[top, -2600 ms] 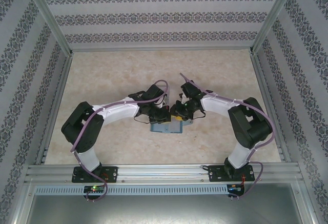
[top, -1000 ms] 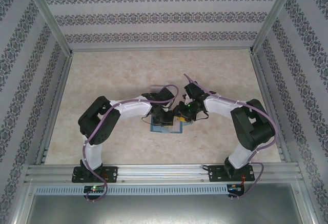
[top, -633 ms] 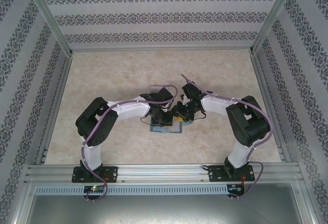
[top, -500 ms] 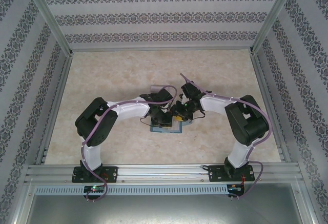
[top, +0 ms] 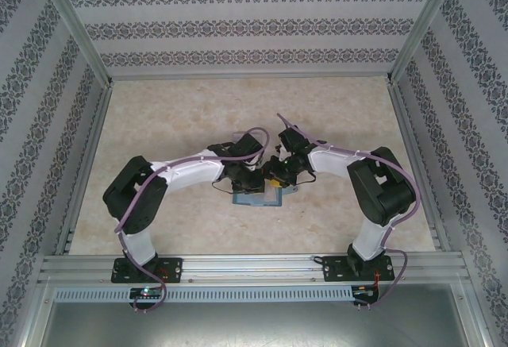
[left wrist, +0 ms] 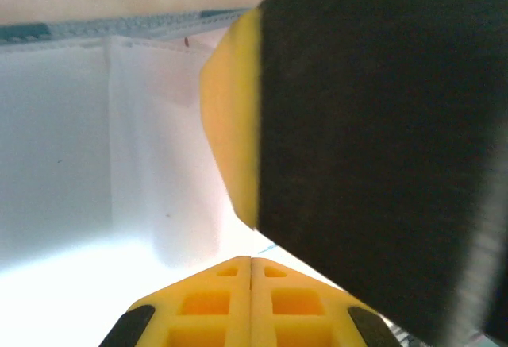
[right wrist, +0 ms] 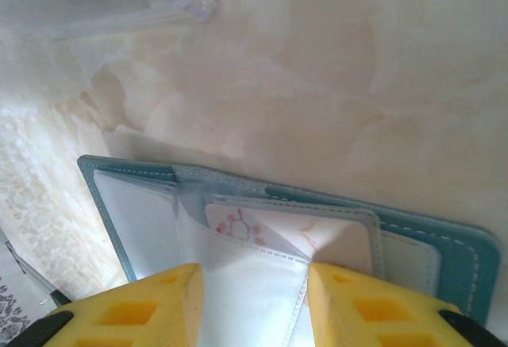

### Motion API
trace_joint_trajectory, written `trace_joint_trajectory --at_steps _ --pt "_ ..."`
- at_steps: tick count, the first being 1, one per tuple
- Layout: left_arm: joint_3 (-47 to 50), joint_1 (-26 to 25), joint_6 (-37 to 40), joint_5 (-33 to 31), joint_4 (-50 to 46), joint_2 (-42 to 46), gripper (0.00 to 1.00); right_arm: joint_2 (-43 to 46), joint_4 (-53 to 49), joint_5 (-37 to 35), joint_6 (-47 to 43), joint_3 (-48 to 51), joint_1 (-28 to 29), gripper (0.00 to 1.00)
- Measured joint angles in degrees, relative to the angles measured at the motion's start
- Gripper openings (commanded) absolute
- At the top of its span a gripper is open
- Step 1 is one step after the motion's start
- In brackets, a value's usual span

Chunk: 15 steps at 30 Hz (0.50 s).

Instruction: Take the credit cards out of the card holder

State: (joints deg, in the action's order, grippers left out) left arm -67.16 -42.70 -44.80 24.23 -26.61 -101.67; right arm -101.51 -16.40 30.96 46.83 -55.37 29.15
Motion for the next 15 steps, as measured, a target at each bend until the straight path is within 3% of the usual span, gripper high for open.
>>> trace_joint_trajectory --at_steps 15 --pt "4.8 5.2 0.1 -3.8 -1.5 12.0 0.01 -1.3 0.2 0.3 1.7 -3.4 3.2 0.41"
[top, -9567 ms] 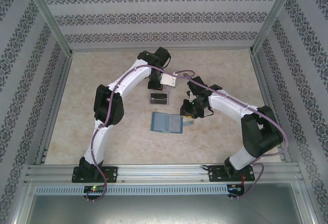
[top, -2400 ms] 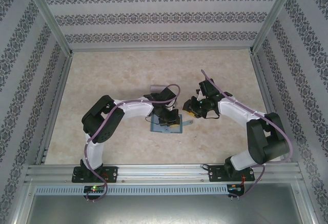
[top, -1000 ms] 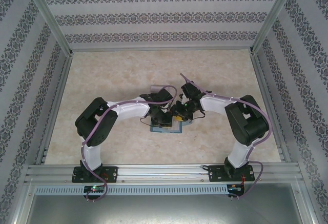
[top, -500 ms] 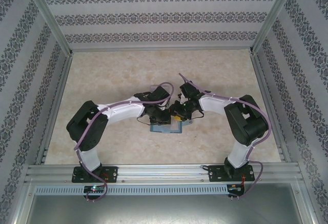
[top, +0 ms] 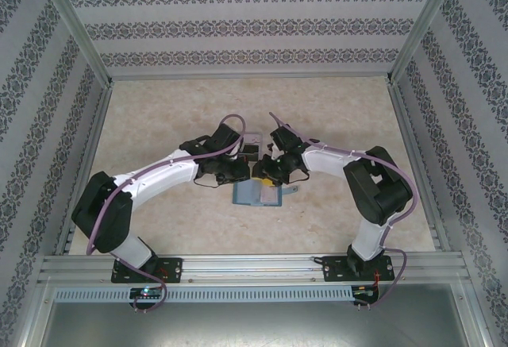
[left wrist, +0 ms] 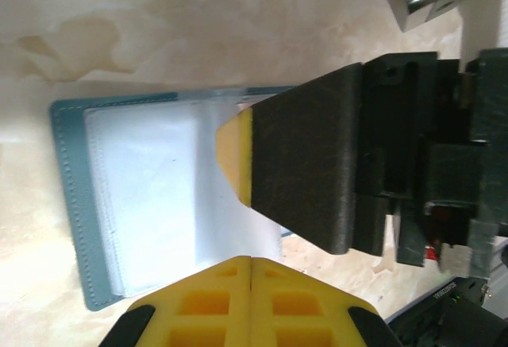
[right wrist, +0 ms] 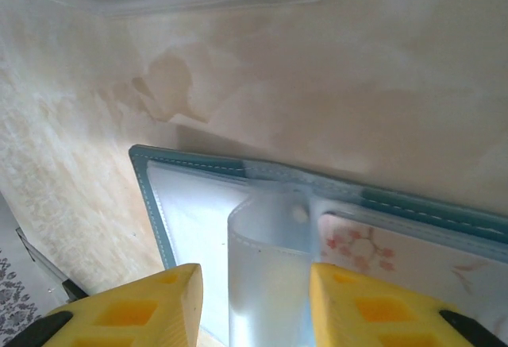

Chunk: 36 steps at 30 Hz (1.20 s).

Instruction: Take the credit cards out of the card holder

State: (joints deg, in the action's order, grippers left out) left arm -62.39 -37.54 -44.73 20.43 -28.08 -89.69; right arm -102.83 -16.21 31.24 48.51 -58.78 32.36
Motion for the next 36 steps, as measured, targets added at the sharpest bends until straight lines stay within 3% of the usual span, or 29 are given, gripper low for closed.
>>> trace_joint_trajectory --at_steps 15,29,36 --pt "5.1 3.4 0.0 -1.2 -0.5 6.6 0.01 -4.9 0.7 0.4 1.4 -5.4 5.0 0.41" --pt "13.5 3.9 -1.0 1.0 1.6 7.1 0.01 -5.7 0.9 0.2 2.4 -6.9 5.7 0.41" --pt "15.4 3.9 -2.5 4.8 6.7 -1.0 0.01 -4.9 0.0 -1.6 1.4 -6.1 5.0 0.19"
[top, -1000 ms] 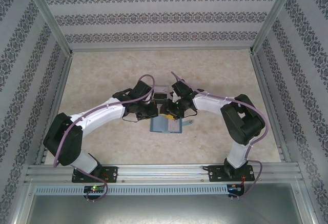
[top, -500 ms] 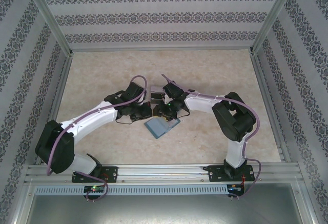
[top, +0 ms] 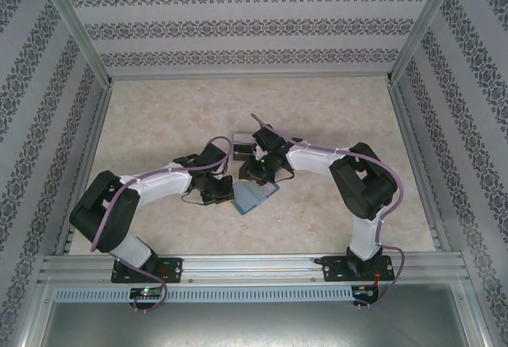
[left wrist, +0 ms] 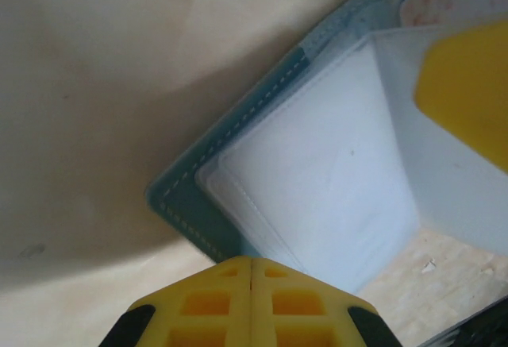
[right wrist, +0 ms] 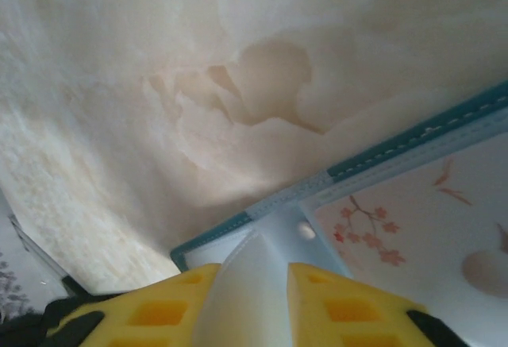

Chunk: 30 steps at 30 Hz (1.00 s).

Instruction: Take the credit cards out of the card holder

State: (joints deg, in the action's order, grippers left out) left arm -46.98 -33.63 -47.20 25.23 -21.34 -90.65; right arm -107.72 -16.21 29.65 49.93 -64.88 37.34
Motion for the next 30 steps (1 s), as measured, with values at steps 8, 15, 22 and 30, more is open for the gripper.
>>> trace_joint_trajectory --at_steps 8,15,22,30 --pt "-1.6 0.0 0.2 1.4 1.9 -4.5 0.00 2.8 -4.2 -3.4 -2.5 1.7 -1.2 0.07" --pt "-5.2 0.0 2.1 1.0 0.6 -7.5 0.00 5.7 -9.1 -9.1 -5.0 1.6 -1.1 0.06" --pt "-6.1 0.0 3.8 0.7 -0.7 -7.9 0.00 5.9 -10.7 -9.2 -5.4 0.9 0.8 0.28" --pt "-6.2 2.8 5.3 -4.0 -5.4 -3.7 0.00 4.9 -9.5 -6.1 -3.9 -0.5 3.5 0.41"
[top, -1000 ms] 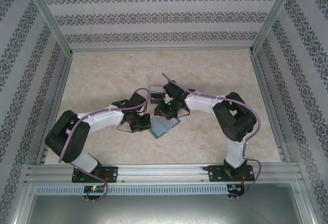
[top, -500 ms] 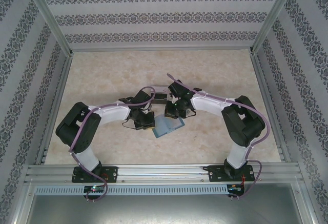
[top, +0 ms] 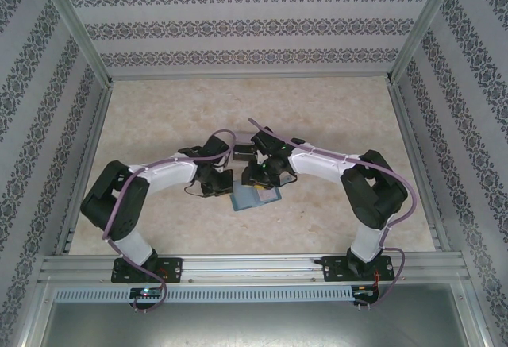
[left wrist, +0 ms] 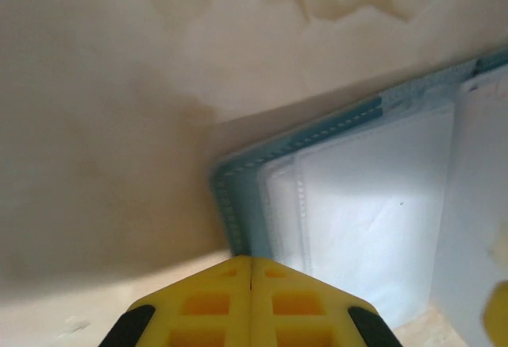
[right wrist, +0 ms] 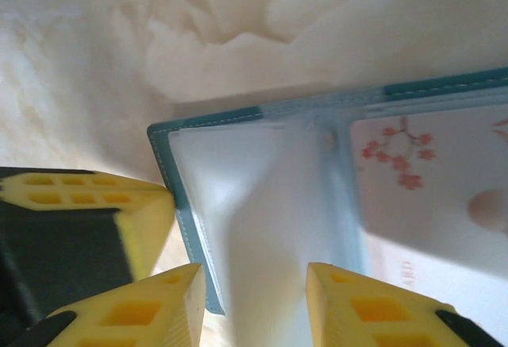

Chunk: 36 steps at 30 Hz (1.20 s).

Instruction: Take the credit cards out of the card holder

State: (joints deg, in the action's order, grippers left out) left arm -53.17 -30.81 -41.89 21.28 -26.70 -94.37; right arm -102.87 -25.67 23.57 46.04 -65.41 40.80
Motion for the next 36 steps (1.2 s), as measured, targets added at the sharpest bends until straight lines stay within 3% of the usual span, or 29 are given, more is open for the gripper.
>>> trace_joint_trajectory --at_steps 7,13,25,36 --pt "0.0 4.7 2.1 -2.1 -4.7 7.8 0.01 -3.4 1.8 1.9 0.8 -2.0 1.7 0.47" --pt "0.0 6.5 3.1 -2.3 -6.6 9.0 0.00 -6.8 3.8 3.1 1.6 -3.2 2.6 0.50" --pt "0.2 6.6 3.6 0.2 -6.8 9.4 0.01 -8.7 12.7 6.6 6.4 -2.9 3.0 0.54" --pt "-0.8 4.3 1.0 2.7 -3.2 9.1 0.00 -3.0 14.9 7.5 8.7 0.7 0.0 0.53"
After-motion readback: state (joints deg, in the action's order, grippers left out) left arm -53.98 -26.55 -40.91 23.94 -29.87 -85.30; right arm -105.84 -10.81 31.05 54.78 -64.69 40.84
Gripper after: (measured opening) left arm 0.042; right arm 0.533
